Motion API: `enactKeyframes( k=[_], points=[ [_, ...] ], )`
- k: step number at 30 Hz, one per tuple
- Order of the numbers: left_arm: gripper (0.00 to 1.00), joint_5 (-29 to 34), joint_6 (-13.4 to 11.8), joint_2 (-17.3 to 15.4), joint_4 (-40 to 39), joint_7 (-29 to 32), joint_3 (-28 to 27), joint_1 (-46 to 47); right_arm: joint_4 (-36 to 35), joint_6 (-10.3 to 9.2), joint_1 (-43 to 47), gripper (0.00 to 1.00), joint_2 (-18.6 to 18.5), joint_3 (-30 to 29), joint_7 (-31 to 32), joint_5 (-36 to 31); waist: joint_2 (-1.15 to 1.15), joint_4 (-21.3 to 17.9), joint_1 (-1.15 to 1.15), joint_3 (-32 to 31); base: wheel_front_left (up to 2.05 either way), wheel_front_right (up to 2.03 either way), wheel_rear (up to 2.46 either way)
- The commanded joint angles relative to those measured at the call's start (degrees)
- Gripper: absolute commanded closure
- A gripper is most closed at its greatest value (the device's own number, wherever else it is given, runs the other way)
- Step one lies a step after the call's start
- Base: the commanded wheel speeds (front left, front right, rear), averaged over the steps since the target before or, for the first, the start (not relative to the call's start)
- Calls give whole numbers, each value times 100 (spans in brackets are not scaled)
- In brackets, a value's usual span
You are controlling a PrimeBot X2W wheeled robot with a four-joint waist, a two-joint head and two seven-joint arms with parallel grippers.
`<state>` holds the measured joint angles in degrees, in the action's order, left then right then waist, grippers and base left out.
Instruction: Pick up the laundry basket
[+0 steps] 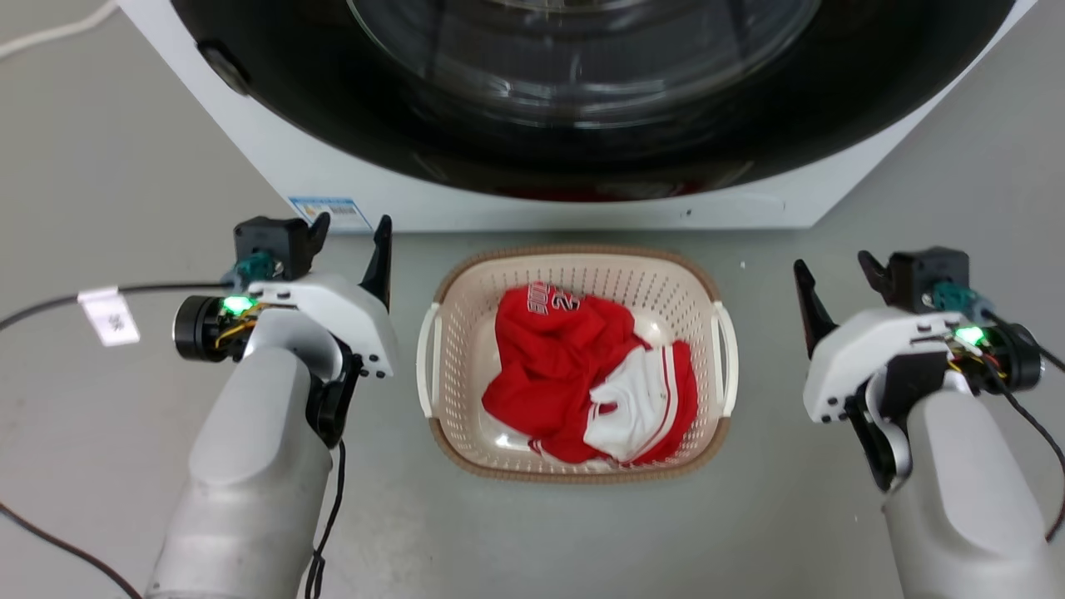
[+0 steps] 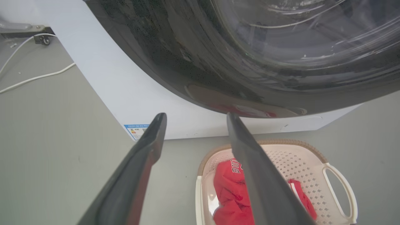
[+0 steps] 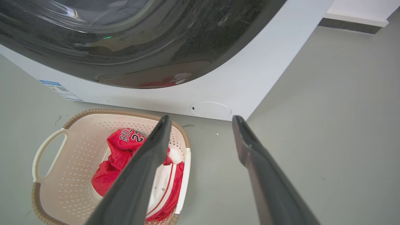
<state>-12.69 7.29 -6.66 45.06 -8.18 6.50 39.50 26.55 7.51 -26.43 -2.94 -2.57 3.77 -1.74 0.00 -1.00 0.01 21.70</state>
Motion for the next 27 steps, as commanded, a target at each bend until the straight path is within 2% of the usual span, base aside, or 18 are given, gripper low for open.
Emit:
enactKeyframes(
  k=[1,9,12,20,27],
  points=[
    [0,-76,10,-45,222,81,56,229,263,-4,-259,0,11,52,126,103,0,-46,-1,337,0,0,0],
    [0,-608,15,-128,1053,592,513,782,1383,-4,-1019,0,11,306,610,371,0,-96,-1,895,0,0,0],
    [0,-1001,16,-195,1376,930,746,1071,1957,-4,-1461,0,12,477,813,526,0,-128,-1,1211,0,0,0],
    [0,-1623,17,-387,1703,1690,1251,1649,2938,-4,-2307,0,11,840,917,881,0,-186,-1,1870,0,0,0],
    [0,-1963,18,-570,1792,2116,1632,1918,3512,-4,-2838,0,9,1143,979,1170,0,-270,-1,2244,0,0,0]
  ],
)
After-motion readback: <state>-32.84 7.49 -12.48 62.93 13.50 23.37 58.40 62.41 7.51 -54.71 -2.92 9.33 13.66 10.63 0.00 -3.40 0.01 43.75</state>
